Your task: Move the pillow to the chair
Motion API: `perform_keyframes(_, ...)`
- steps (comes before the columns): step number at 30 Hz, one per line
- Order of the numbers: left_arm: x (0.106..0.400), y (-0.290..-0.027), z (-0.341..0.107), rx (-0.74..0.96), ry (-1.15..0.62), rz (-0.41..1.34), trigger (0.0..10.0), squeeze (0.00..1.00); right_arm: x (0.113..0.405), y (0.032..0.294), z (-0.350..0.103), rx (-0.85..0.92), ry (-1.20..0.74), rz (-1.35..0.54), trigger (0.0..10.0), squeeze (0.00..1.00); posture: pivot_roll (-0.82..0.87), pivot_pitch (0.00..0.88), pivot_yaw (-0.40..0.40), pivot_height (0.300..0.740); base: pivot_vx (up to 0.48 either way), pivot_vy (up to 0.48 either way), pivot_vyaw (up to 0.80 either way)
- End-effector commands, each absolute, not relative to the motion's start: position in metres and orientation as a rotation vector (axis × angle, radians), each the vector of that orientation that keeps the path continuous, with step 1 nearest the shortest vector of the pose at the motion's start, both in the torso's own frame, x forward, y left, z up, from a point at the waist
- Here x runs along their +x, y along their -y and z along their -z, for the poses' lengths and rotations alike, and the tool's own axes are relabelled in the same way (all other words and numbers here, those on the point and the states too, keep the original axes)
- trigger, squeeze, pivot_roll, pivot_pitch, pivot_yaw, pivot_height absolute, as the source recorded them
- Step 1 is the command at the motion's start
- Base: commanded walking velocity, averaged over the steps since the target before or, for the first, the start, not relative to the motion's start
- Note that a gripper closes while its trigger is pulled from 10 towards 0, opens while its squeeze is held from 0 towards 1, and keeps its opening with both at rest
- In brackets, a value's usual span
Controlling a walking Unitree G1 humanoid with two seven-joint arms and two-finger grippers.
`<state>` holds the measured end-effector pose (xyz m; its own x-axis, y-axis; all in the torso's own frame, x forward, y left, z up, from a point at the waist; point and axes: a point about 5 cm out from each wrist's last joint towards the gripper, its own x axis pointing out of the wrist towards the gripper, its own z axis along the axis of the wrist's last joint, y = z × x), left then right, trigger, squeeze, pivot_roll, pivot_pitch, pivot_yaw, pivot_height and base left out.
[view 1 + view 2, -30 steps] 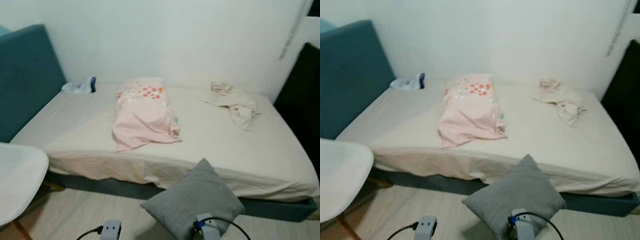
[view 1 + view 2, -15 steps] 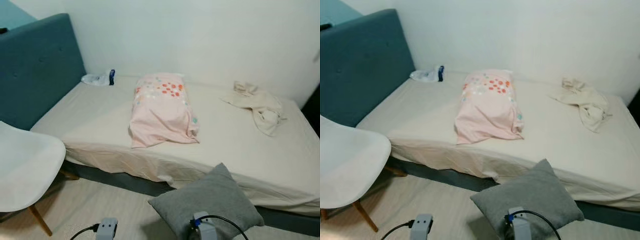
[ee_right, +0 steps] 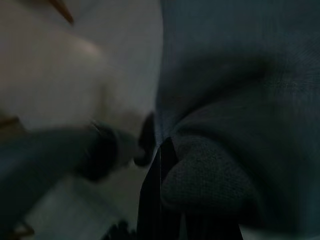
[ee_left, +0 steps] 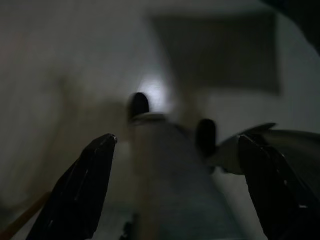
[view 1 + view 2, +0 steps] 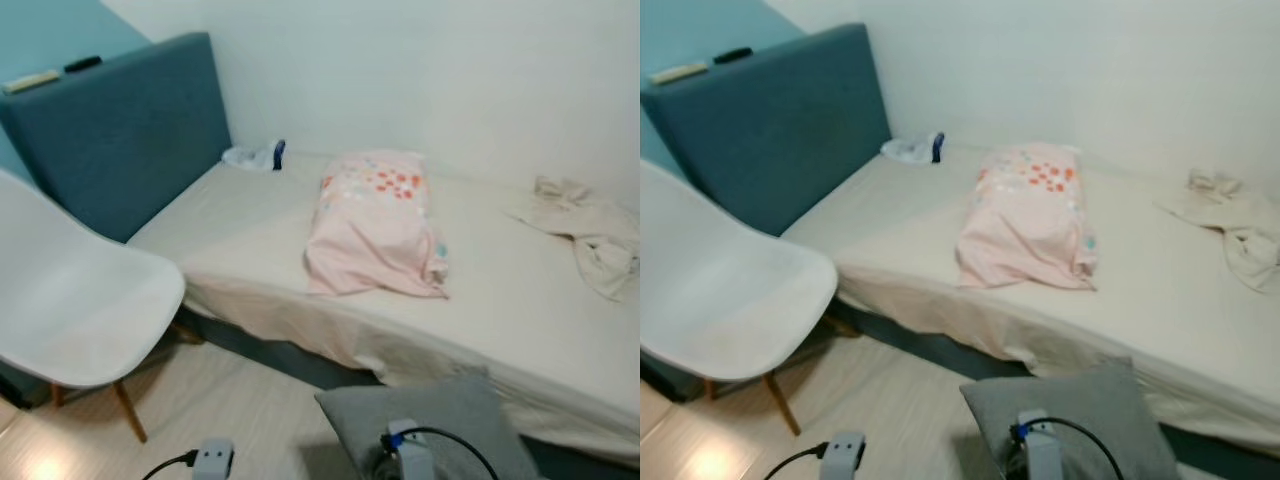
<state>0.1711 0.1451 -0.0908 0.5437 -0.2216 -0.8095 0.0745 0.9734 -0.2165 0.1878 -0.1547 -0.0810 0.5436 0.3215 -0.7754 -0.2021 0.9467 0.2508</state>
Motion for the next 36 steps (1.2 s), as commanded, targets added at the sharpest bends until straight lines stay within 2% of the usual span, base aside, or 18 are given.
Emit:
perform_keyframes(1, 0.167, -0.148, 0.093, -0.153, -0.999, 0.174, 10.0, 0.00, 0.191, 0.147, 0.078, 0.186, -0.917, -0.345, 10.0, 0.00, 0.03, 0.000, 0.001, 0.740, 0.000, 0.000, 0.60)
perform_keyframes(8, 0.170, -0.149, 0.091, -0.153, -0.990, 0.173, 10.0, 0.00, 0.206, 0.138, 0.069, 0.262, -0.860, -0.384, 10.0, 0.00, 0.03, 0.000, 0.015, 0.740, 0.000, 0.000, 0.60)
perform_keyframes(21, 0.173, -0.149, 0.090, -0.138, -0.983, 0.188, 10.0, 0.00, 0.203, 0.156, 0.074, 0.112, -0.899, -0.263, 10.0, 0.00, 0.02, 0.000, 0.026, 0.740, 0.000, 0.000, 0.60)
perform_keyframes(36, 0.173, -0.146, 0.090, -0.095, -0.979, 0.195, 10.0, 0.00, 0.188, 0.162, 0.082, 0.062, -0.961, -0.270, 10.0, 0.00, 0.02, 0.000, 0.004, 0.740, 0.000, 0.000, 0.60)
